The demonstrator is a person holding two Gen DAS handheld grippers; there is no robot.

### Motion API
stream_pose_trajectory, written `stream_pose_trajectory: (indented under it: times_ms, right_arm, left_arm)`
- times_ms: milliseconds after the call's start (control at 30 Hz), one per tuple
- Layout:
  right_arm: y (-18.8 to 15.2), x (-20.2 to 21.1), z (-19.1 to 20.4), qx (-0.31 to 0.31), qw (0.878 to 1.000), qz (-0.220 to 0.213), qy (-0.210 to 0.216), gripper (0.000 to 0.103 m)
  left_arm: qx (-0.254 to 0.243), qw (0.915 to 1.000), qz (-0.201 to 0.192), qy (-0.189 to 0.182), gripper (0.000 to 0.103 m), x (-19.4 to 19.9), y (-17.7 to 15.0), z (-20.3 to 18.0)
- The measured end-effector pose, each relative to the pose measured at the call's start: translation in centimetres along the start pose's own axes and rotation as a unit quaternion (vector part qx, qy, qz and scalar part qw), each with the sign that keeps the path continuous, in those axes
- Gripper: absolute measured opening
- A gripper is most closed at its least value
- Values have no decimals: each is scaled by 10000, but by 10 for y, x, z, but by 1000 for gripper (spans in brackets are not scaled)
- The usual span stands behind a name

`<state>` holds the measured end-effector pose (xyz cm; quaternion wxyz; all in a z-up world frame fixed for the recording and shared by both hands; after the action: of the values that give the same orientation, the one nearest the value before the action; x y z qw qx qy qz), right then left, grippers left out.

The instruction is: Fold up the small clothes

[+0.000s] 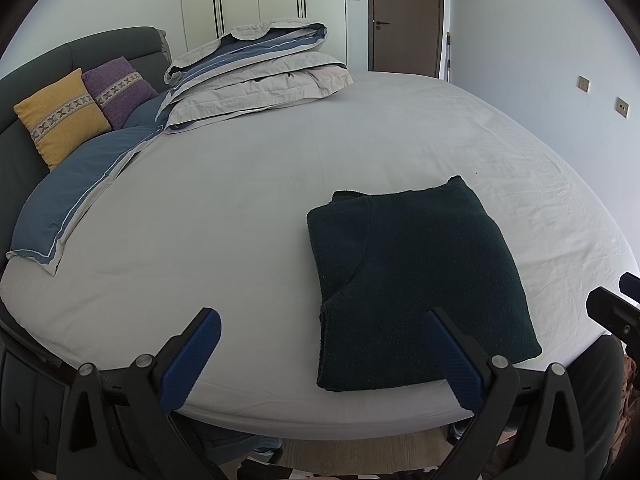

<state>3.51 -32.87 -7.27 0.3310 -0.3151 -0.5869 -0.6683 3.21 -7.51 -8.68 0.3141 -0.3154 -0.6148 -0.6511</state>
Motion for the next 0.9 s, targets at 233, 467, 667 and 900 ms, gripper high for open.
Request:
stream_pose_trajectory:
  times_ms: [233, 467, 667, 900]
  right_arm:
    - [0, 0, 0, 0, 10000, 0, 2, 103]
    - [-1, 0, 1, 2, 10000, 4, 3, 103]
    - [-1, 0, 2, -4, 10000, 12, 5, 103]
    - [-4, -2, 4, 0, 10000, 19, 8, 103]
  left_arm:
    - [-5, 10000, -2, 0, 103, 0, 0, 0]
    - [1, 10000, 3, -3, 103, 0, 0, 0]
    - [-1, 10000, 7, -4, 103, 0, 0, 1]
    - [8, 10000, 16, -9, 103, -1, -2, 2]
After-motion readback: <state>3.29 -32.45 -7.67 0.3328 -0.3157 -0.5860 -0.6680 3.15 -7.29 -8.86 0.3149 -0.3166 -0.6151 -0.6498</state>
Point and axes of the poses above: each gripper's, at about its wrist camera, not at the fingertips, and x roughly against the way its jaws point, z to its left, y to its top, the point moved 9 cm from there along -x, roughly the way its jaws point, and after that the axes turned 7 degrees about z, right-handed, at the moved point
